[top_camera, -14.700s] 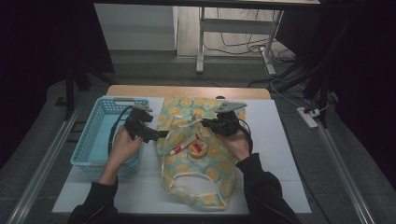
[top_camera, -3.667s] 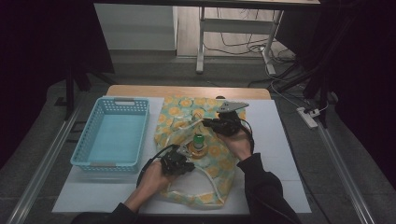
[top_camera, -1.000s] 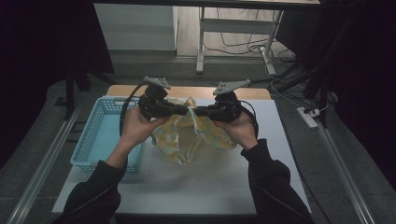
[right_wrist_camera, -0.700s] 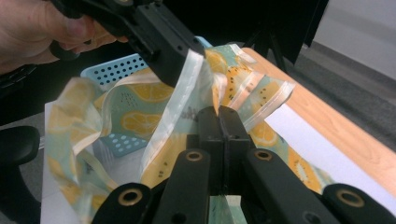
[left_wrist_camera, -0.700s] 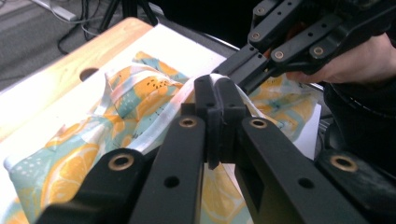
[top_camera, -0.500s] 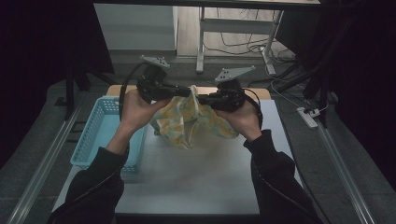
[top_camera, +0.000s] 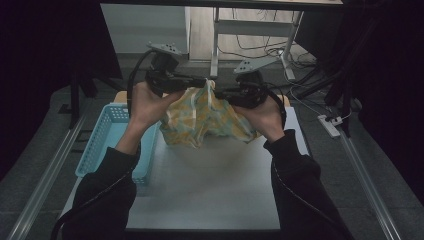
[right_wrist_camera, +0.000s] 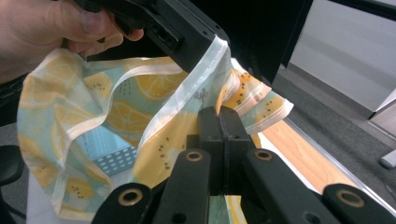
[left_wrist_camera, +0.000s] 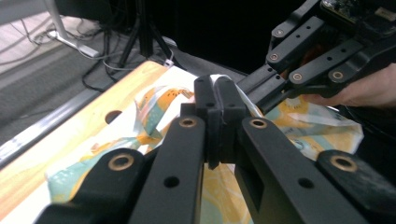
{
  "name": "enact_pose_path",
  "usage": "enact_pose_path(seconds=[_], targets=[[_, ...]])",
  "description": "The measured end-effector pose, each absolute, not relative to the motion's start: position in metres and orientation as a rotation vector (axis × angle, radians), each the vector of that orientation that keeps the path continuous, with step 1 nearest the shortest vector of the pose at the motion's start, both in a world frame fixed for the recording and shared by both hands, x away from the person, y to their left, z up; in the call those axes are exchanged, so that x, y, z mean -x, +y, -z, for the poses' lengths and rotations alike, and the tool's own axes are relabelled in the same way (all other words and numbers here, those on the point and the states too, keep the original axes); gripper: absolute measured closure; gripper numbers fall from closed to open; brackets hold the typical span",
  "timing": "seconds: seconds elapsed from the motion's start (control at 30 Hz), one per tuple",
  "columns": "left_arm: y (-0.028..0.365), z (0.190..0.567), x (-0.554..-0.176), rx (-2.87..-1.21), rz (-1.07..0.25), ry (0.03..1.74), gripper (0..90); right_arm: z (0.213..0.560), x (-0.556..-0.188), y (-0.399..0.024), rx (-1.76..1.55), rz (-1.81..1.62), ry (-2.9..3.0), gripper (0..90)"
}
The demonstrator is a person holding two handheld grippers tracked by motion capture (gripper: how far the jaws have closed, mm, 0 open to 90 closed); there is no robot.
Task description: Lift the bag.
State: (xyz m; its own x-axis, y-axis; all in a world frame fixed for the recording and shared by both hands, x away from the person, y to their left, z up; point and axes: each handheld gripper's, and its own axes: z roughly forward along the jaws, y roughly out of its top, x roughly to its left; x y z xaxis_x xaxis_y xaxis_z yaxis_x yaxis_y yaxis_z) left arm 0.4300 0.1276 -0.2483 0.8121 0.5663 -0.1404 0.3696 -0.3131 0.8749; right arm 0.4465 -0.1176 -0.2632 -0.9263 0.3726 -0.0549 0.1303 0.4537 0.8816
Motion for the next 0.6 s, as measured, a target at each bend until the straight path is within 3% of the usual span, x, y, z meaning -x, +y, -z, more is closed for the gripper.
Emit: enact_pose_path(seconds=[0.6], targets=[[0.122,0.235,-0.436,-1.907,-0.298,0.718,89.8,0.245,-0.45,-0.121,-0.454,-1.442,2.408,90.0]])
